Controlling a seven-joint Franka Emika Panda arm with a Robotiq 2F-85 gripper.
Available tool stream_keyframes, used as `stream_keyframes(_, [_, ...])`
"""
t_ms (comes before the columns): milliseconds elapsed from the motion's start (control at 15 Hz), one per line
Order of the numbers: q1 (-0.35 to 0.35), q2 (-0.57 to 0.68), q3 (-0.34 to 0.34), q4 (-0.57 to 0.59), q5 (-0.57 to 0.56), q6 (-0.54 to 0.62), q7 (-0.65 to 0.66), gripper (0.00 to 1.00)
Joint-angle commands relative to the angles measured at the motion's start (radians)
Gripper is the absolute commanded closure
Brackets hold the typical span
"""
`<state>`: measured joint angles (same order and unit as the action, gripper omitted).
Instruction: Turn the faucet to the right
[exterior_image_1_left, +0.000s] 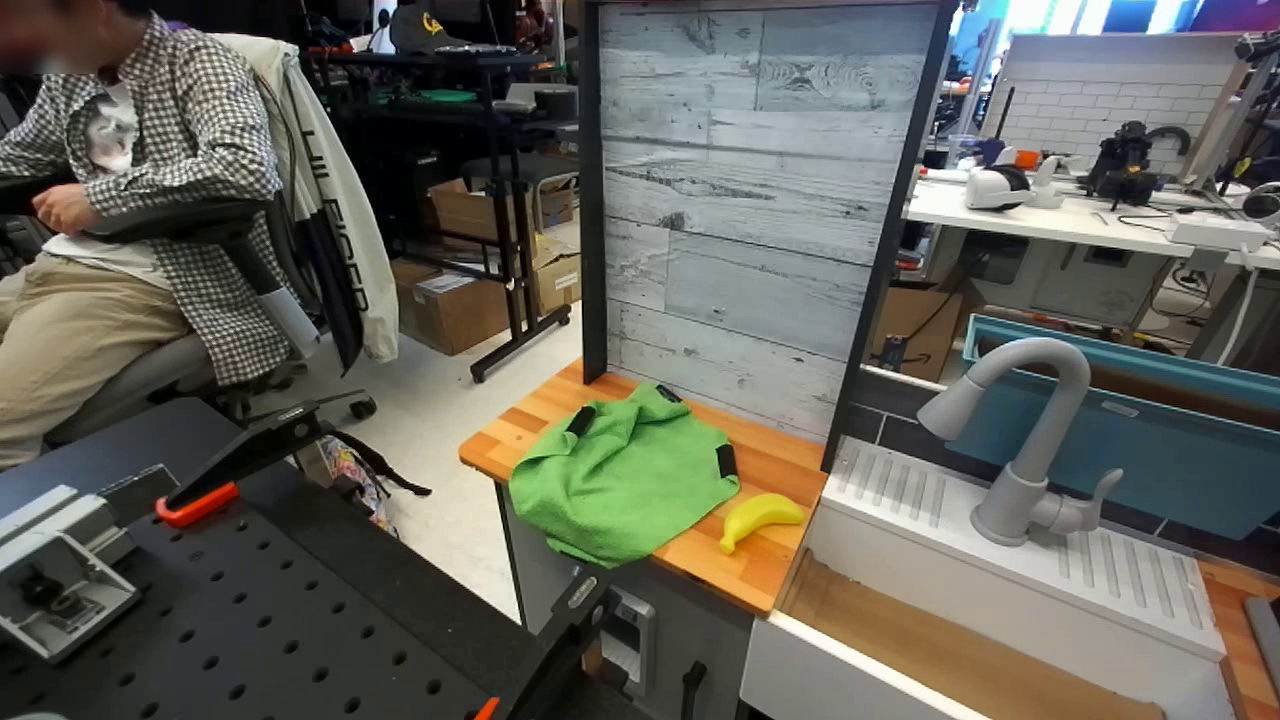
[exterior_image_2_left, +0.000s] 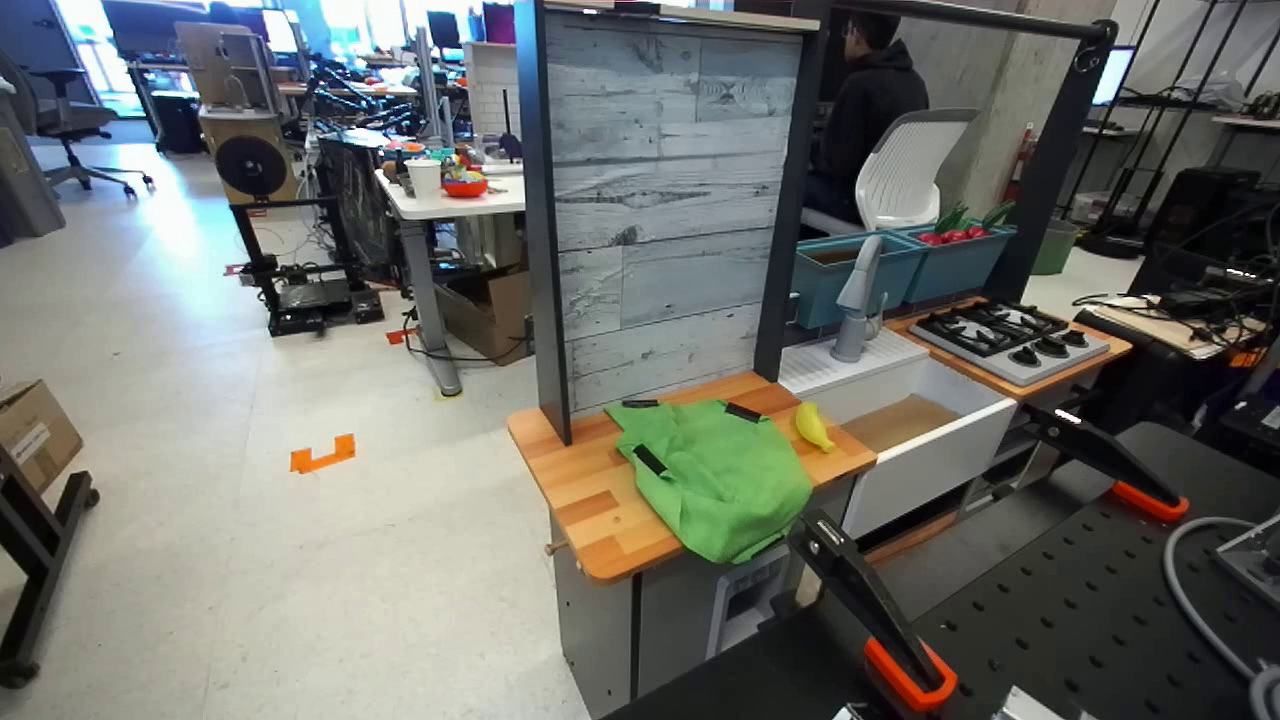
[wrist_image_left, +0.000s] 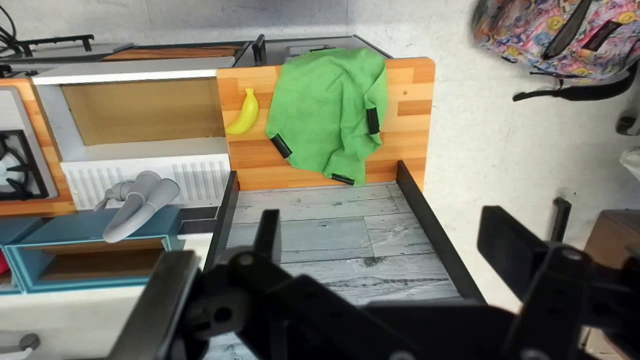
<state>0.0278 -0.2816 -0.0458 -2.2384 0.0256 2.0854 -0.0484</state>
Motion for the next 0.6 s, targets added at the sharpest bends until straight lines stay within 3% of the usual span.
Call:
stream_keyframes(0, [-0.022, 0.169, 0.008, 0.116, -0.012, 0.034, 0.021, 0.0])
stream_keyframes(533, [-0.07, 0.418, -0.017, 0.269, -0.003, 0.073, 0.011, 0.0])
